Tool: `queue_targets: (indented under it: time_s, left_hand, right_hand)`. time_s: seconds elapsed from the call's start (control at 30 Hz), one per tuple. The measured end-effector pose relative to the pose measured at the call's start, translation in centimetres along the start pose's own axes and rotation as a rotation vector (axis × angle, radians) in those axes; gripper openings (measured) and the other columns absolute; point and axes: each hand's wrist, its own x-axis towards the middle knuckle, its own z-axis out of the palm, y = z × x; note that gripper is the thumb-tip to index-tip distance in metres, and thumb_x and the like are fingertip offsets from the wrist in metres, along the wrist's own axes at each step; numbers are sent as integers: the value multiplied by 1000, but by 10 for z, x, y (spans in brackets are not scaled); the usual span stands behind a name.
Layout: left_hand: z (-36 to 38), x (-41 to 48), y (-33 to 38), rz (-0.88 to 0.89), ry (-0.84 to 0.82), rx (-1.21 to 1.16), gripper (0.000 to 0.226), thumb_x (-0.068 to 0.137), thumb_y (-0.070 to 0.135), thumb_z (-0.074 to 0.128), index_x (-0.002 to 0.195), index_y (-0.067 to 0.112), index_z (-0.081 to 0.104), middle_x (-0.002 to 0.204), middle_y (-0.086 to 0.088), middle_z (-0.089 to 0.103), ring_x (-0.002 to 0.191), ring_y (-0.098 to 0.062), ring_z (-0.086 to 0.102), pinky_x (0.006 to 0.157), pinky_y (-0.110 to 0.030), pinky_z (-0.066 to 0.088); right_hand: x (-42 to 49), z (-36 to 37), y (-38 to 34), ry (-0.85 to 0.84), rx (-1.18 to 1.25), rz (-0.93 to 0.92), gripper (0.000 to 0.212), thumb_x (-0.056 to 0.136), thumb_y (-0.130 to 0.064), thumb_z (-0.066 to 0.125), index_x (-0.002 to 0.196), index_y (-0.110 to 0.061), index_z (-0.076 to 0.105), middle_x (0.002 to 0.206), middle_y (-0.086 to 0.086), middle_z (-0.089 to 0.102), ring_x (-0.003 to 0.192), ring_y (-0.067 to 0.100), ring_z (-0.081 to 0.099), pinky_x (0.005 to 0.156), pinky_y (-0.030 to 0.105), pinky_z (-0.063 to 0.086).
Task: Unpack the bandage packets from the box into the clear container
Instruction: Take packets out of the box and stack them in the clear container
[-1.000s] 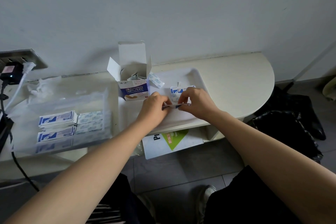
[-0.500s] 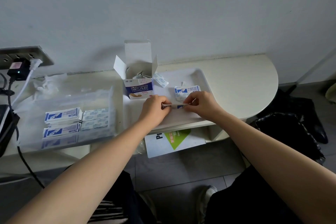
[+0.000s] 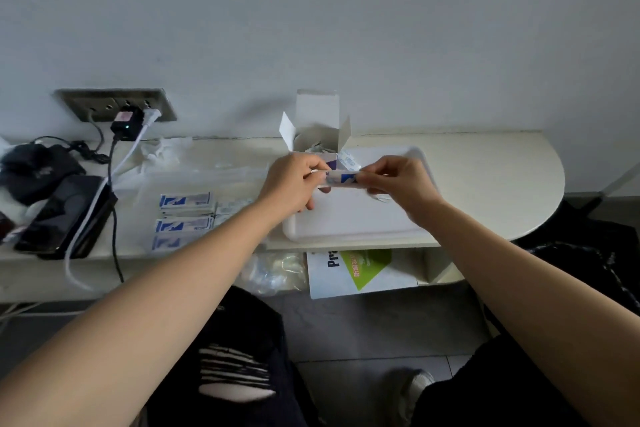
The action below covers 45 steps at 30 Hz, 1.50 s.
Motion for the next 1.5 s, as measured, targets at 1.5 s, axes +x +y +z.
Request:
queue_targets:
  time_s: [1.5]
  left_hand:
    - [-154,-90,-150,-424,279,344,17,91,24,58,77,16,63,74,-4,52,70,-24,50,68,-34,47]
  right_hand:
    - [27,266,-33,-169,-269,479,38,70,5,79,103,10,60,79,20,69,45,22,65,52,30,59]
